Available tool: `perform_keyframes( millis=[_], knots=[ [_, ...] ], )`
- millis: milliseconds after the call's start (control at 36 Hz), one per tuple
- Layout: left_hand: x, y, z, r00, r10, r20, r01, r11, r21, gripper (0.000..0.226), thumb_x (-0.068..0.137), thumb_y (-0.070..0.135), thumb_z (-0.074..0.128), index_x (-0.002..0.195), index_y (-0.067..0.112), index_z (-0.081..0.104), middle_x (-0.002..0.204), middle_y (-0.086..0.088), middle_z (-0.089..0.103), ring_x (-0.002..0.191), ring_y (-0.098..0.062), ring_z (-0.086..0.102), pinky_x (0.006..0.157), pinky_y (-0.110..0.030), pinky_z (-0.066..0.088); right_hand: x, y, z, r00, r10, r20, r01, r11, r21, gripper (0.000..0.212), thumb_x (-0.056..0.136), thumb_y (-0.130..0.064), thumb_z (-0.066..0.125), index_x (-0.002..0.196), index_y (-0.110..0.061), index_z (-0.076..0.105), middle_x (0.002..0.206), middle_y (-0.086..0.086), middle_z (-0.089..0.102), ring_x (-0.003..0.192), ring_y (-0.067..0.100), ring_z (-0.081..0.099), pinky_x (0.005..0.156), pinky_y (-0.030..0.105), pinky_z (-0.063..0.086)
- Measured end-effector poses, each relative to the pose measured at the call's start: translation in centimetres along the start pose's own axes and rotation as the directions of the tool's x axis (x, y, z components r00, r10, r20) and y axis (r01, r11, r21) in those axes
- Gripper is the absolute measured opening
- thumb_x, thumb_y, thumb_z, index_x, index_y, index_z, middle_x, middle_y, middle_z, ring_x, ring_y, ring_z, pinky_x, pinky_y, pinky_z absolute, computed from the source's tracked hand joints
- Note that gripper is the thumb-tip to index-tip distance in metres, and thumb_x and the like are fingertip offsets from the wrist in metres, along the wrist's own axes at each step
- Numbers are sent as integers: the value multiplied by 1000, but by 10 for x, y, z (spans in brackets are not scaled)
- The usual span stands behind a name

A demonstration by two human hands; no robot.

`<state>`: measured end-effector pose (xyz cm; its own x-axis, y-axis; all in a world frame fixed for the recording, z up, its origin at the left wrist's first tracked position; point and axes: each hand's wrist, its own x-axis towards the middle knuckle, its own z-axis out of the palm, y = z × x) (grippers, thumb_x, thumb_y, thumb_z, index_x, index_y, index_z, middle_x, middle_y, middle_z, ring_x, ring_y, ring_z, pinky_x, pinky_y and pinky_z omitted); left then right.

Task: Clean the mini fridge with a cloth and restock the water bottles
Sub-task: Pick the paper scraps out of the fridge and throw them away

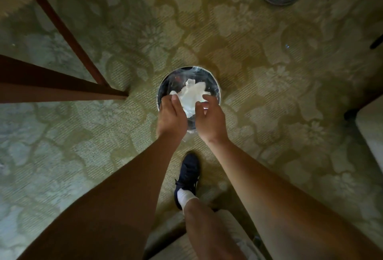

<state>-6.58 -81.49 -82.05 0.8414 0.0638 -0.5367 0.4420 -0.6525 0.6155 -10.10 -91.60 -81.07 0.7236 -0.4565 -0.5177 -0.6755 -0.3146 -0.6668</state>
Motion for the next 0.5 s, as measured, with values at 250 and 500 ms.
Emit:
perform_keyframes(
  millis=[250,500],
  knots=[
    [-10,8,-29,999,51,-1,-51,999,8,44,108,47,29,128,16,53,126,-14,61,106,-37,61,82,-45,50,-15,-20,-3,1000,-15,-26,15,1000,-21,38,105,-25,48,139,-8,53,129,8,64,113,17,61,90,21,43],
    [-48,18,-94,972,235,8,-235,971,45,39,108,40,33,123,16,59,117,-8,64,105,-32,60,91,-54,50,-71,-67,-3,995,-81,-62,84,996,40,37,106,-27,46,138,-11,54,128,3,65,113,15,62,91,22,46]
  ],
)
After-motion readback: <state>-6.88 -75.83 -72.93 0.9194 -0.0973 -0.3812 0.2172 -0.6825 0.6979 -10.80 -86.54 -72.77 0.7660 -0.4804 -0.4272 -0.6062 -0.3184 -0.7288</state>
